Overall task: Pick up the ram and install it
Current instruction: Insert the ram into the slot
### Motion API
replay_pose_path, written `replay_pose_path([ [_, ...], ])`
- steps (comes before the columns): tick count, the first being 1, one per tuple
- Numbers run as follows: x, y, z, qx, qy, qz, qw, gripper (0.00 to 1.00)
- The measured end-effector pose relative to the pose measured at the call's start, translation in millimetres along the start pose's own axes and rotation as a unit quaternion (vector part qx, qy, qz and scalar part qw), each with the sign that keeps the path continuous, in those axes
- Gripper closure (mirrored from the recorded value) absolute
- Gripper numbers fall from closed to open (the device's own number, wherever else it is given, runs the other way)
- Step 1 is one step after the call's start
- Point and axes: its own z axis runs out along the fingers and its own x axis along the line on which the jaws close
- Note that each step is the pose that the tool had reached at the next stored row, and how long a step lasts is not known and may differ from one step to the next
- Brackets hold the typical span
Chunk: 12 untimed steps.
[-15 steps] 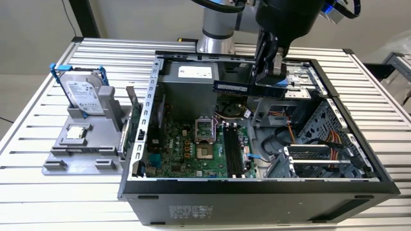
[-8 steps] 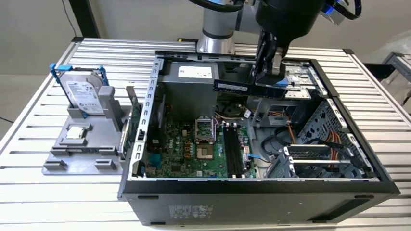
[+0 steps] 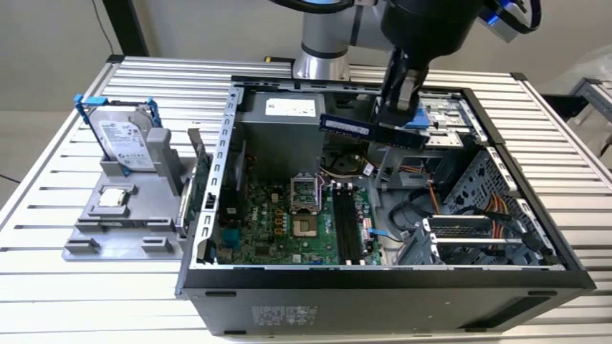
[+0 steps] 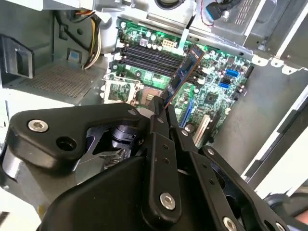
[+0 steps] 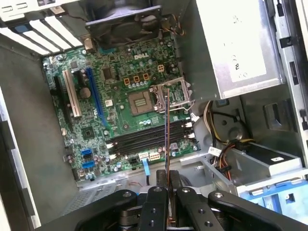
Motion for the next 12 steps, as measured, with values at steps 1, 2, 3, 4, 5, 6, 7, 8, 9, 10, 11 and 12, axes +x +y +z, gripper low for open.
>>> replay_pose_path([
  [1,0.0,0.0,0.0,0.0003,-0.0002,0.007,1.0,1.0],
  [2,0.0,0.0,0.0,0.0006,-0.0004,0.015,0.9999,1.0],
  [3,0.0,0.0,0.0,0.0008,-0.0006,0.023,0.9997,1.0],
  [4,0.0,0.0,0.0,0.0011,-0.0008,0.031,0.9995,1.0],
  [5,0.0,0.0,0.0,0.0014,-0.001,0.039,0.9992,1.0],
  [6,0.0,0.0,0.0,0.0017,-0.0012,0.046,0.9989,1.0],
  [7,0.0,0.0,0.0,0.002,-0.0014,0.054,0.9985,1.0],
  [8,0.0,0.0,0.0,0.0023,-0.0016,0.062,0.9981,1.0],
  [9,0.0,0.0,0.0,0.0026,-0.0018,0.069,0.9976,1.0],
  [10,0.0,0.0,0.0,0.0029,-0.002,0.077,0.997,1.0],
  [11,0.0,0.0,0.0,0.0031,-0.0022,0.084,0.9964,1.0],
  [12,0.0,0.0,0.0,0.0034,-0.0024,0.092,0.9958,1.0],
])
